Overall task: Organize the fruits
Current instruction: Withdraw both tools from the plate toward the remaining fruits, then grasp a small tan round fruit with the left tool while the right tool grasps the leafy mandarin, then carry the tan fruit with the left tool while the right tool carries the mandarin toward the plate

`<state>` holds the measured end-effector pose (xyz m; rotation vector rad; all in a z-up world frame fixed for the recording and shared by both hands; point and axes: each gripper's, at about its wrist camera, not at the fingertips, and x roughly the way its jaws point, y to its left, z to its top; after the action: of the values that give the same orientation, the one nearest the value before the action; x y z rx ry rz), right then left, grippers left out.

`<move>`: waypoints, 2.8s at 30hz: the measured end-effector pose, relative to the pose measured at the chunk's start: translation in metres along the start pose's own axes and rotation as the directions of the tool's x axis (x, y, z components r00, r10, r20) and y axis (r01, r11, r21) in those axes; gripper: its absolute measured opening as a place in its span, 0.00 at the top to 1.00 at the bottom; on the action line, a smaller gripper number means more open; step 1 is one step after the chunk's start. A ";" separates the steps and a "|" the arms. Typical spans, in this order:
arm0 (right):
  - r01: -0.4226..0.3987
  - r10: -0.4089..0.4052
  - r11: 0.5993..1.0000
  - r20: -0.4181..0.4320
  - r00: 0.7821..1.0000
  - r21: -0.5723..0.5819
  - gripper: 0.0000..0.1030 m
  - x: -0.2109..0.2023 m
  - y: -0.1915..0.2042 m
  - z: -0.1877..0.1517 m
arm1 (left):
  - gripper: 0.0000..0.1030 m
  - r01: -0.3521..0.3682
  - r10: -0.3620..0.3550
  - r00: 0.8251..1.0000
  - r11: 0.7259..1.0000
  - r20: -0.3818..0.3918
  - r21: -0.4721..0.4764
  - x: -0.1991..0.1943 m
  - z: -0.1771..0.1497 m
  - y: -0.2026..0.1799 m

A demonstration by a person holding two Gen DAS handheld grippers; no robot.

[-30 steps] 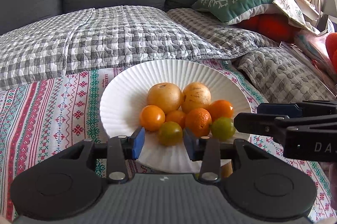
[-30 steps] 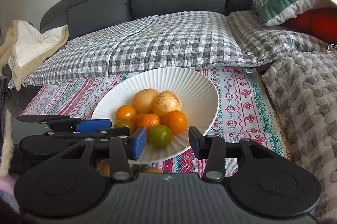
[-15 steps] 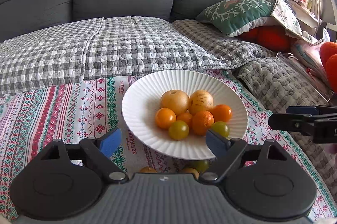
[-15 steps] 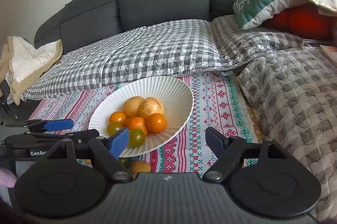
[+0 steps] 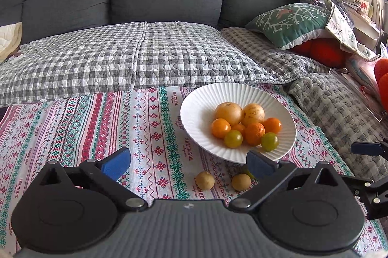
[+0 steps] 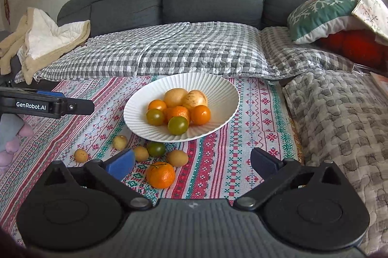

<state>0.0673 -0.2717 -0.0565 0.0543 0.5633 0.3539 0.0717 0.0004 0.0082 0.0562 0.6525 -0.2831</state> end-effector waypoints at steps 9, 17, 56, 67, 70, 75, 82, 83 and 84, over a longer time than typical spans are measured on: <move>0.002 -0.003 0.998 -0.016 1.000 -0.068 0.00 0.000 0.011 -0.022 | 0.08 -0.011 0.014 0.998 0.998 -0.056 0.054 0.005 -0.046 0.011; -0.018 0.008 0.995 -0.095 0.995 -0.098 0.00 0.025 0.025 -0.041 | 0.08 0.014 -0.005 0.998 0.990 -0.067 0.140 0.016 -0.079 0.008; -0.025 0.017 0.997 -0.111 0.994 -0.069 0.64 0.074 0.036 -0.025 | 0.86 0.007 -0.001 0.998 0.994 -0.058 0.106 0.031 -0.084 0.007; -0.032 0.024 0.997 -0.113 0.993 -0.074 0.67 0.071 0.036 -0.023 | 0.87 0.021 -0.013 0.997 0.994 -0.076 0.107 0.030 -0.081 0.006; -0.031 0.023 0.997 -0.113 0.993 -0.073 0.67 0.070 0.036 -0.023 | 0.87 0.037 -0.028 0.996 0.993 -0.080 0.111 0.030 -0.081 0.005; -0.057 0.050 0.996 -0.101 0.994 -0.062 0.67 0.061 0.034 -0.019 | 0.87 0.057 -0.047 0.995 0.992 -0.089 0.112 0.028 -0.078 -0.001; -0.085 0.083 0.996 -0.068 0.994 -0.020 0.67 0.046 0.026 -0.010 | 0.87 0.090 -0.082 0.994 0.991 -0.078 0.104 0.022 -0.069 -0.009; -0.085 0.084 0.996 -0.061 0.995 -0.016 0.67 0.043 0.025 -0.009 | 0.87 0.094 -0.087 0.993 0.990 -0.074 0.102 0.021 -0.067 -0.010; -0.086 0.085 0.996 -0.054 0.995 -0.011 0.67 0.042 0.024 -0.007 | 0.87 0.099 -0.092 0.993 0.990 -0.071 0.100 0.020 -0.066 -0.011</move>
<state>0.0887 -0.2354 -0.0808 0.0561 0.6128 0.4432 0.0448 -0.0062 -0.0559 0.1344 0.7070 -0.4091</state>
